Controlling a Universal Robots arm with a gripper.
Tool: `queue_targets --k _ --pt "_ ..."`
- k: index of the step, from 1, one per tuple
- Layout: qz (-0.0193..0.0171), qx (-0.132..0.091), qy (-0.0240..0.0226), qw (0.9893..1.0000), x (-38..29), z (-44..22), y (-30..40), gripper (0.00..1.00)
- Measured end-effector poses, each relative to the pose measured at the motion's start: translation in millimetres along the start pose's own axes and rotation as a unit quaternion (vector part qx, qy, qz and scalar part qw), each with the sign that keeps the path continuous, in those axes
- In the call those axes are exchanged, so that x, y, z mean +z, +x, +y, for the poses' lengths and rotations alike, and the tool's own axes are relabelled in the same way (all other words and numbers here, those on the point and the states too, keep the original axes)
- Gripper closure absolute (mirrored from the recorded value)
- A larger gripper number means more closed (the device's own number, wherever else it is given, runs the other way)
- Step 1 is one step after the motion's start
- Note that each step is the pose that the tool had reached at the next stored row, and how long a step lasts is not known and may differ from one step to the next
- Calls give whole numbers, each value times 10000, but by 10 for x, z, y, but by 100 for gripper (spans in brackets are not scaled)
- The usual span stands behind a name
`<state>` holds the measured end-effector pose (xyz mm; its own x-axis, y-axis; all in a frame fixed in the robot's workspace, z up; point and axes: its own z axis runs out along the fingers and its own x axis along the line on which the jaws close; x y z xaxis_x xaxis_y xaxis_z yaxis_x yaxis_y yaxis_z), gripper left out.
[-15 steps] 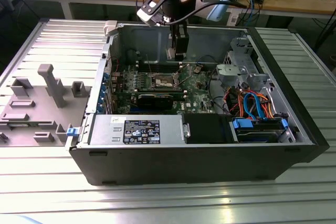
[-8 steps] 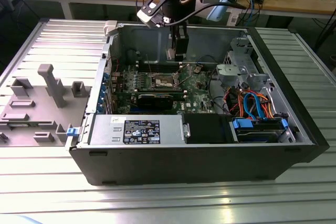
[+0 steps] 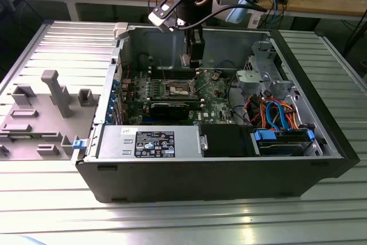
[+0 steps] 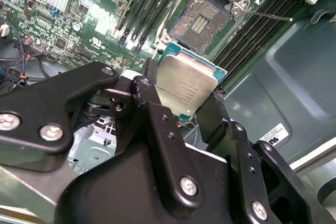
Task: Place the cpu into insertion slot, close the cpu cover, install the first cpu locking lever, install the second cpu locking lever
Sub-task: 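Place the cpu into insertion slot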
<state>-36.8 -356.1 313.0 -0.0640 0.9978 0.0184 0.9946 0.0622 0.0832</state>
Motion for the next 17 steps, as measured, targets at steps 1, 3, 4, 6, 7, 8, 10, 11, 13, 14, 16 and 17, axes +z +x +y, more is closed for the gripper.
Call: queue_targets --k 1,3,4,6,7,8,10,11,13,14,16,17 --pt "0 -1 0 10000 6 -3 0 46" --pt "0 7 -2 10000 17 -13 0 46" --pt "0 9 -2 10000 21 -13 0 46" --pt "-2 31 -2 10000 33 -17 0 46" --pt "-6 68 -3 10000 43 -21 0 46" --pt "-10 117 -4 9999 54 -23 0 46" --pt "-19 228 -6 9997 71 -25 0 46" --pt "-23 279 -7 9996 79 -26 0 46" --pt "-30 356 -7 9994 88 -27 0 46" --pt "-32 365 -7 9993 88 -27 0 46" --pt "-31 366 -8 9993 90 -27 0 46" --pt "-30 366 -9 9993 96 -28 0 46"
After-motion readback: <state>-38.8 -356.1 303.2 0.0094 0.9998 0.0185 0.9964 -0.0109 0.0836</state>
